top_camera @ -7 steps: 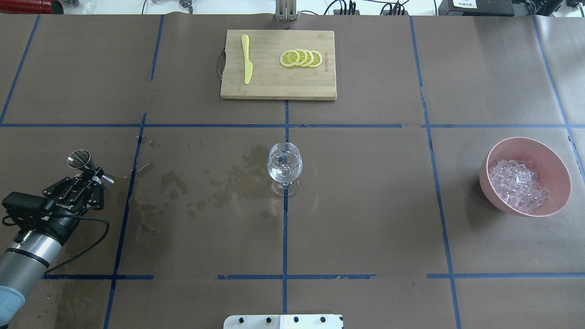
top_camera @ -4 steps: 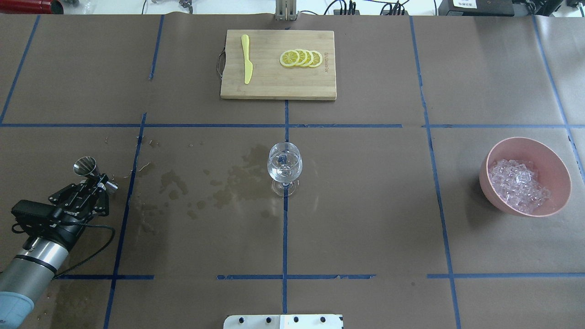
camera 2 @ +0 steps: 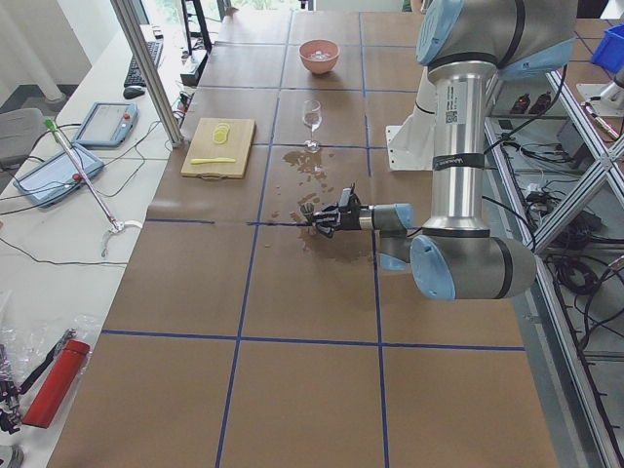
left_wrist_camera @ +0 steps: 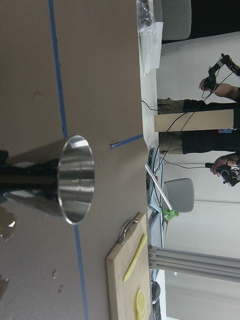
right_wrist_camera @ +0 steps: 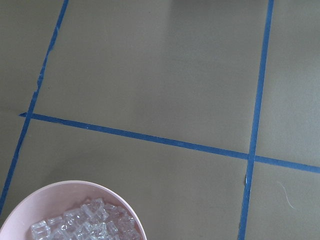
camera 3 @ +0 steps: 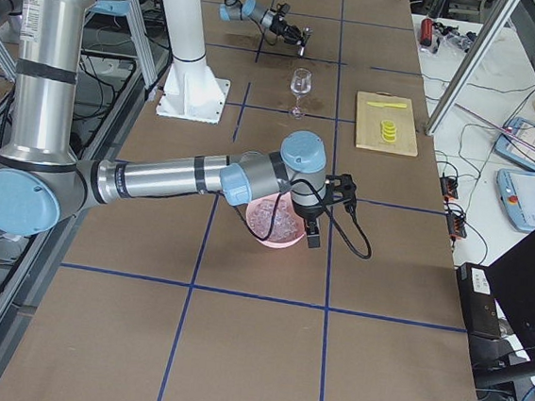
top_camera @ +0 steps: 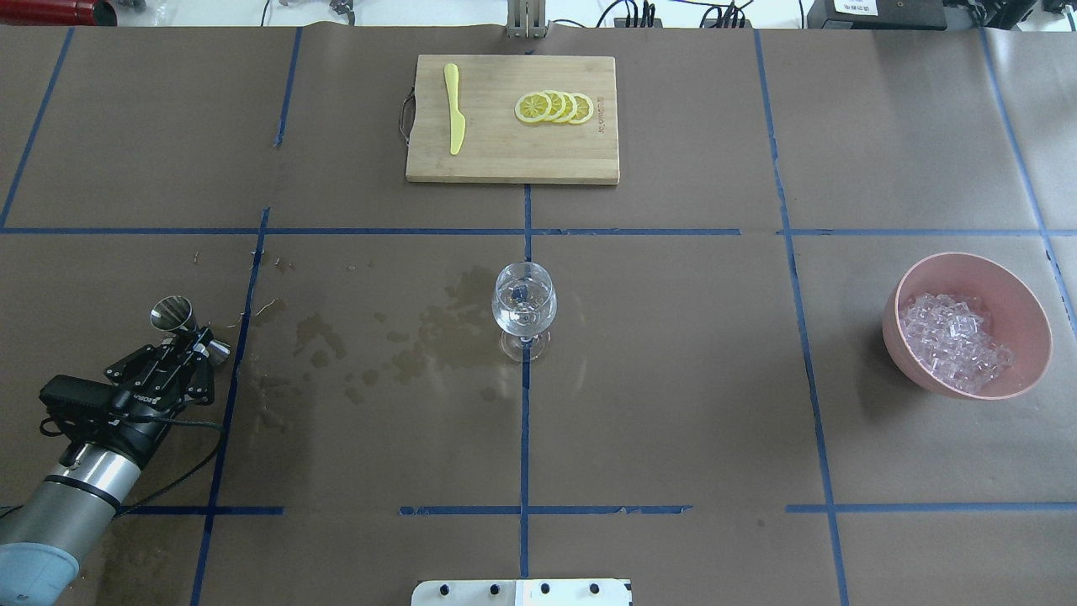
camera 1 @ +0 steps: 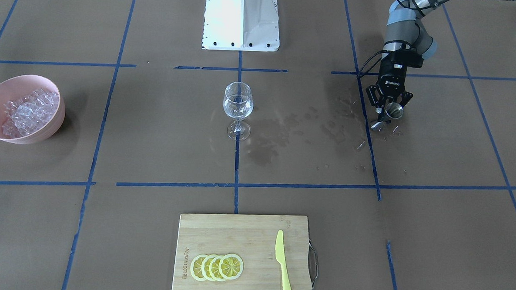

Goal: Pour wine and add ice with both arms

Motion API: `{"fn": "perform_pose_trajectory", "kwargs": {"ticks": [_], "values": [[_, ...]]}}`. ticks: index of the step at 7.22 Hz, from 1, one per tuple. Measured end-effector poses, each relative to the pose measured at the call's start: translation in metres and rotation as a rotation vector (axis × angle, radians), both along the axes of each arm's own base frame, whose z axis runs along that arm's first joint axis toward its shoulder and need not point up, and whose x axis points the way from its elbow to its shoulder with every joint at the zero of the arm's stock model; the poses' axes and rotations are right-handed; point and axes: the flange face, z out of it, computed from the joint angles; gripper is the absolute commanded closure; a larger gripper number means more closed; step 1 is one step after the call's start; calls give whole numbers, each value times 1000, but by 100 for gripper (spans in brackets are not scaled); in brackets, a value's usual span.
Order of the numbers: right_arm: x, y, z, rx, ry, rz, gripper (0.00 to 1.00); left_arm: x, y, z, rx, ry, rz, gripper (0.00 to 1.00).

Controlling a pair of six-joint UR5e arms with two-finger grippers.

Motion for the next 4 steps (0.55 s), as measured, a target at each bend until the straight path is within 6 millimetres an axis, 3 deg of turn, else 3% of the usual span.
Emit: {"fn": "perform_pose_trajectory", "kwargs": {"ticks": [4], "values": [[0, 0, 0, -1, 0, 0, 0, 4, 3, 1, 1, -3, 9, 100]]}}
